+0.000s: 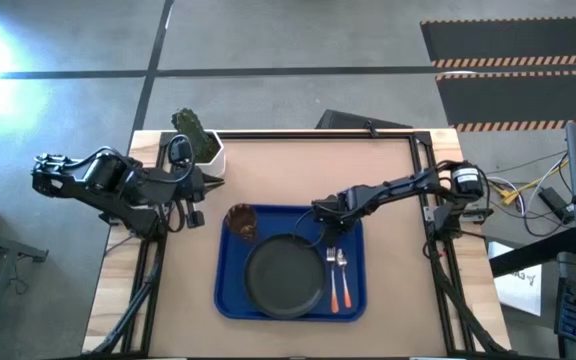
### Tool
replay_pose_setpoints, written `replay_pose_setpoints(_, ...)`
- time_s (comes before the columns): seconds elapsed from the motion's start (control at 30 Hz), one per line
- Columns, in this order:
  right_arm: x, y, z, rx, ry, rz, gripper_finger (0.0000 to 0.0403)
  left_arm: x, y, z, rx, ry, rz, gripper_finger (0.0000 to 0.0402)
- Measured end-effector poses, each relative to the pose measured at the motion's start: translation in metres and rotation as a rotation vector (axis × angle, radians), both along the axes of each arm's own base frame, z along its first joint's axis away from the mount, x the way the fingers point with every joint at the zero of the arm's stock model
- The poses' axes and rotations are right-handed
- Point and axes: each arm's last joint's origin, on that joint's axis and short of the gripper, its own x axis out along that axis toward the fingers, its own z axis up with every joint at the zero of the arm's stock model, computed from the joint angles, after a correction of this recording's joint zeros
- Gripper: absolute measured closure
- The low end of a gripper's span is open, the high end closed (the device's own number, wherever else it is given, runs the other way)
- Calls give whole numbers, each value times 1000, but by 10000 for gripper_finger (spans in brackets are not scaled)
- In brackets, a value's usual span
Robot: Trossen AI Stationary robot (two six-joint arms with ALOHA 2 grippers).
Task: Pick and place plate/cup/fork/spoon on tray
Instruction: Adjust the blue serving tray
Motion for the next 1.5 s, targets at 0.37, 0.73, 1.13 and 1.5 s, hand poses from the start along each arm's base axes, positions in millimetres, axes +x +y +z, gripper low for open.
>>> replay_pose_setpoints(0.37, -3, -23, -1, -6, 15, -7, 394, -1, 0, 0, -1, -2, -1, 395)
replay_pose_setpoints(0.73, -8, -30, -1, -30, 61, -7, 394, -4, 1, 1, -4, -6, -4, 395)
replay_pose_setpoints(1.13, -13, -30, -1, -38, 112, -21, 394, -6, 2, 0, 0, 9, -4, 395)
replay_pose_setpoints(1.5, -12, -30, 9, -32, 66, -38, 394, -6, 2, 0, 1, 10, -4, 395)
